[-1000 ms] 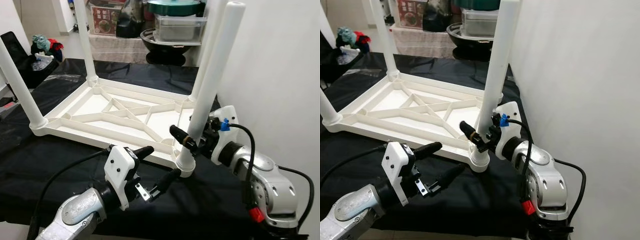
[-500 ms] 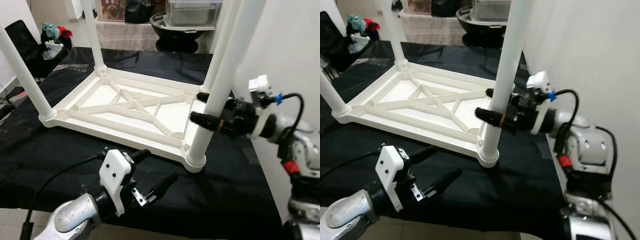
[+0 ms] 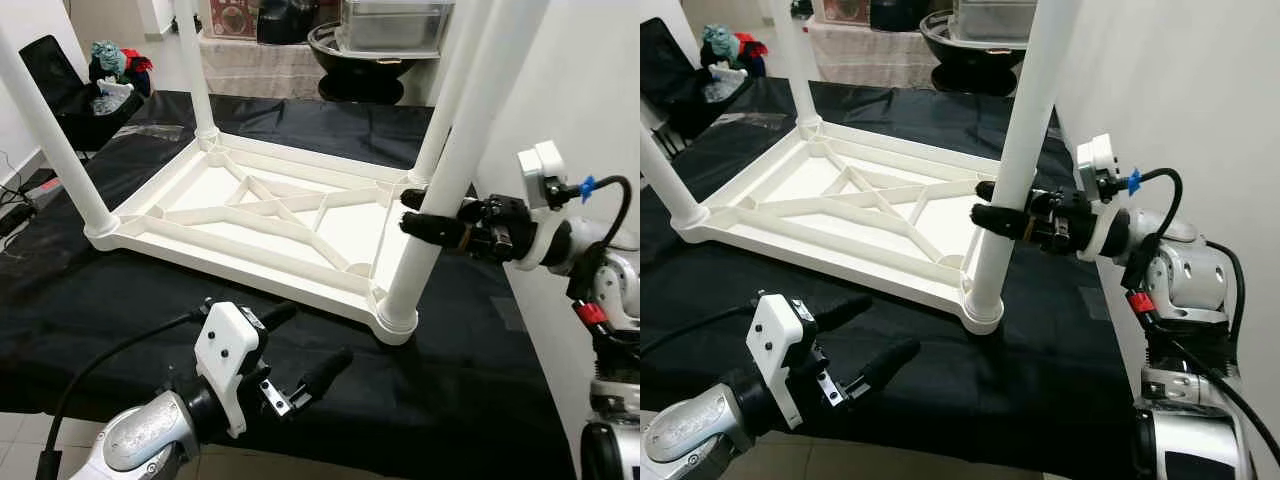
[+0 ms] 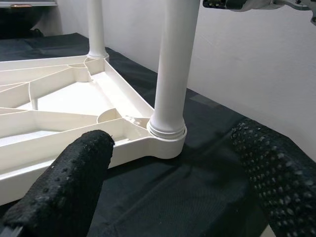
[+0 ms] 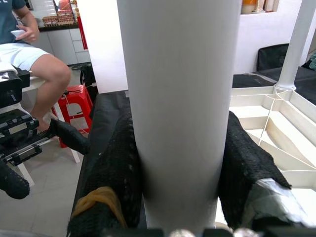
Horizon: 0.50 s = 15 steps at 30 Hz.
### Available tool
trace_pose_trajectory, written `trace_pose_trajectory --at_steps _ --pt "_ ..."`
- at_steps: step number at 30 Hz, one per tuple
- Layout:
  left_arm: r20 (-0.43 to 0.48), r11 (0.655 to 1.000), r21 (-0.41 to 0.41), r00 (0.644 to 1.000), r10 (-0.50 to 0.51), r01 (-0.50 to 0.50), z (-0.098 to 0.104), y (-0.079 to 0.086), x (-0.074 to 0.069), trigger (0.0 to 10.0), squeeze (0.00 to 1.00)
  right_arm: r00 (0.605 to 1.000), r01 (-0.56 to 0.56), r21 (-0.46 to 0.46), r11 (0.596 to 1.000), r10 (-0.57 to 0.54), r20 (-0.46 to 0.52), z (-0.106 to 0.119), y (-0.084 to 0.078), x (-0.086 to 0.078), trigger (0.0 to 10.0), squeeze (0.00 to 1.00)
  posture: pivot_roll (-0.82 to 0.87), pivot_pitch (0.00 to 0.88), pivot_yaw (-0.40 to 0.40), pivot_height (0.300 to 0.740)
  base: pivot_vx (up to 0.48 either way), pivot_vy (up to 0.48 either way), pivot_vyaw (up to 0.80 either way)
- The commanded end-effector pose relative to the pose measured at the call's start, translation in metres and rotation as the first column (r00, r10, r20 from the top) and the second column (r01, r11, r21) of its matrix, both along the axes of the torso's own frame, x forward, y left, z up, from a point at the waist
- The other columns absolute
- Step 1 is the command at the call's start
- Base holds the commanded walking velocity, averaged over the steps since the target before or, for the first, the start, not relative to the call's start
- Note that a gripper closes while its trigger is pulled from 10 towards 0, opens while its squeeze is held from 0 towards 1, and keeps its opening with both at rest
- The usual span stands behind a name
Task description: Building children table
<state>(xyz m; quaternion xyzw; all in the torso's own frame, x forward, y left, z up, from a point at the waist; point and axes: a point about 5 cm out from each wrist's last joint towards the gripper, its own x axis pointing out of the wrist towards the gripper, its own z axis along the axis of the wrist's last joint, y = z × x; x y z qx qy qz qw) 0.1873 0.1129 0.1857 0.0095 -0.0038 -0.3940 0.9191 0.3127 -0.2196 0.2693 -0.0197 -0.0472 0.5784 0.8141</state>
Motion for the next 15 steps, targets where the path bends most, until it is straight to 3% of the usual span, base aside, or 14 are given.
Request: trace_pose_trajectory --at_steps 1,4,6,7,8,9,10,12,13,14,15 --pt "-0.004 1.0 0.012 1.0 -0.009 0.009 0.001 0.0 -0.001 10.0 0.0 1.0 0.005 0.014 1.0 -0.005 -0.007 0.0 -0.008 -0.002 0.0 0.0 0.03 0.119 -0.056 0.74 0.0 0.0 0.0" --pt "-0.004 1.0 0.01 1.0 -0.011 0.011 0.0 -0.001 0.0 10.0 0.0 0.999 0.048 0.008 0.999 -0.048 -0.008 -0.002 -0.011 -0.002 0.0 0.0 0.02 0.114 -0.06 0.74 0.0 0.0 0.0" --pt "-0.001 1.0 0.007 1.0 -0.016 0.016 -0.001 -0.003 0.002 10.0 0.0 0.971 0.236 -0.014 0.972 -0.236 -0.043 -0.014 -0.007 0.0 0.0 0.0 0.0 0.104 -0.073 0.74 0.0 0.0 0.0" --pt "-0.001 1.0 0.007 1.0 -0.016 0.016 -0.001 -0.003 0.002 10.0 0.0 0.971 0.236 -0.014 0.972 -0.236 -0.043 -0.014 -0.007 0.0 0.0 0.0 0.0 0.104 -0.073 0.74 0.0 0.0 0.0" --pt "0.001 1.0 0.005 1.0 -0.017 0.017 -0.001 -0.003 0.003 10.0 0.0 0.915 0.394 -0.036 0.918 -0.396 -0.074 -0.024 -0.003 0.005 0.0 0.0 0.0 0.104 -0.081 0.74 0.0 0.0 0.0" --pt "0.001 1.0 0.005 1.0 -0.017 0.017 -0.001 -0.003 0.003 10.0 0.0 0.915 0.394 -0.036 0.918 -0.396 -0.074 -0.024 -0.003 0.005 0.0 0.0 0.0 0.104 -0.081 0.74 0.0 0.0 0.0" --pt "0.008 1.0 0.004 1.0 -0.016 0.016 -0.001 -0.004 0.005 10.0 0.0 0.624 0.765 -0.065 0.64 -0.763 -0.165 -0.051 -0.007 0.0 0.0 0.0 -0.02 0.093 -0.096 0.74 0.0 0.0 0.0" --pt "0.008 1.0 0.004 1.0 -0.016 0.016 -0.001 -0.004 0.005 10.0 0.0 0.624 0.765 -0.065 0.64 -0.763 -0.165 -0.051 -0.007 0.0 0.0 0.0 -0.02 0.093 -0.096 0.74 0.0 0.0 0.0" --pt "0.014 1.0 0.003 1.0 -0.015 0.015 -0.001 -0.005 0.007 10.0 0.0 0.291 0.935 -0.137 0.327 -0.929 -0.228 -0.071 -0.018 -0.015 0.0 0.0 -0.02 0.086 -0.1 0.74 0.0 0.0 0.0" --pt "0.025 1.0 -0.01 1.0 -0.01 0.01 0.0 -0.007 0.012 10.0 0.0 0.183 0.942 -0.257 0.218 -0.971 -0.154 -0.089 -0.007 -0.028 0.0 0.0 -0.05 0.067 -0.093 0.74 0.0 0.0 0.0" --pt "0.025 1.0 -0.01 1.0 -0.01 0.01 0.0 -0.007 0.012 10.0 0.0 0.183 0.942 -0.257 0.218 -0.971 -0.154 -0.089 -0.007 -0.028 0.0 0.0 -0.05 0.067 -0.093 0.74 0.0 0.0 0.0"
